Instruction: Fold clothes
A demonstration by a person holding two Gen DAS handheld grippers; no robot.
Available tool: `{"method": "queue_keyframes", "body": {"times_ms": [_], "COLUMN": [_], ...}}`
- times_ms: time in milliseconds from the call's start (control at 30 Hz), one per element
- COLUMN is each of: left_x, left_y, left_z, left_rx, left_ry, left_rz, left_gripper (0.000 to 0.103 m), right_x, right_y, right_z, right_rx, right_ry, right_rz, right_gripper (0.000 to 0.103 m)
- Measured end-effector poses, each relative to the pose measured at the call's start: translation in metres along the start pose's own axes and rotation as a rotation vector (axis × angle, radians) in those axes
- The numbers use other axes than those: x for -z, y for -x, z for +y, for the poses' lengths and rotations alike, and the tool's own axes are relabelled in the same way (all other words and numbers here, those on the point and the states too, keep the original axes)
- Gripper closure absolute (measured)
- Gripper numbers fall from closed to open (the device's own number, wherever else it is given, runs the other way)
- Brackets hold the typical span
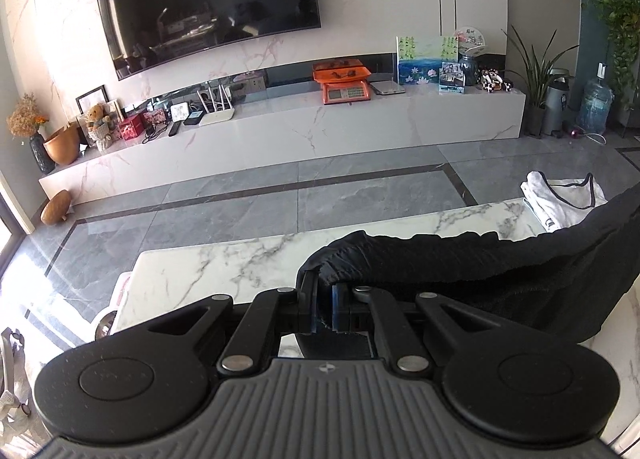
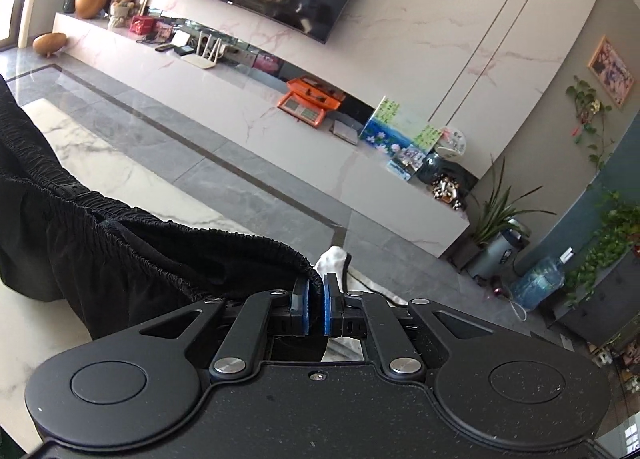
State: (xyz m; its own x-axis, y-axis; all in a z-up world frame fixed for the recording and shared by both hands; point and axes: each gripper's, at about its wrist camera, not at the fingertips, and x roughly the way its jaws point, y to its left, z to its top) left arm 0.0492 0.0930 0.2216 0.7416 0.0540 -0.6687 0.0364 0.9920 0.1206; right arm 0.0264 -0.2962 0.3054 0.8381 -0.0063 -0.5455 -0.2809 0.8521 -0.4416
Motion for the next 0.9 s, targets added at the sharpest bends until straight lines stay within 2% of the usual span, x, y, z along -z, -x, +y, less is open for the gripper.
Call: {"method": "queue_keyframes", "body": {"times_ms": [167,367,600,733,900], "left_x": [-0.031,-0.060,-0.099,-0.122,-0.135], "left_y": [-0.012,-0.029,-0.049,-0.048,-0.042], "left_z": [0.007,0.014,0.028,0.037,0.041], "left_rx": [-0.018,-0.057,-0.097,-0.126,-0.155], "left_ry": [0.025,0.033,0.089,0.111,0.101], "left_rz": [0.028,0.031,-0.030,-0.088,-0.113], "left_gripper": [0.097,0.097,0.097,0.097,0.097], "right_x": [-0.042,-0.076,-0.122,-0.144,-0.160], "right_y": [-0.015,-0.044,-0.086,-0.092,-0.091], "right_z": [-0.002,0.001,-0.001,-0.006,-0.011], "right_rx": [0.068,0.101,0.148,0.175,0.178], "right_ry": [0.027,0.017,-0.003,-0.030,-0.043], "right_rz": [0.006,-0.004,-0.042,-0.090,-0.125], "right_gripper": [0.099,0.099,0.099,0.099,0.099]}}
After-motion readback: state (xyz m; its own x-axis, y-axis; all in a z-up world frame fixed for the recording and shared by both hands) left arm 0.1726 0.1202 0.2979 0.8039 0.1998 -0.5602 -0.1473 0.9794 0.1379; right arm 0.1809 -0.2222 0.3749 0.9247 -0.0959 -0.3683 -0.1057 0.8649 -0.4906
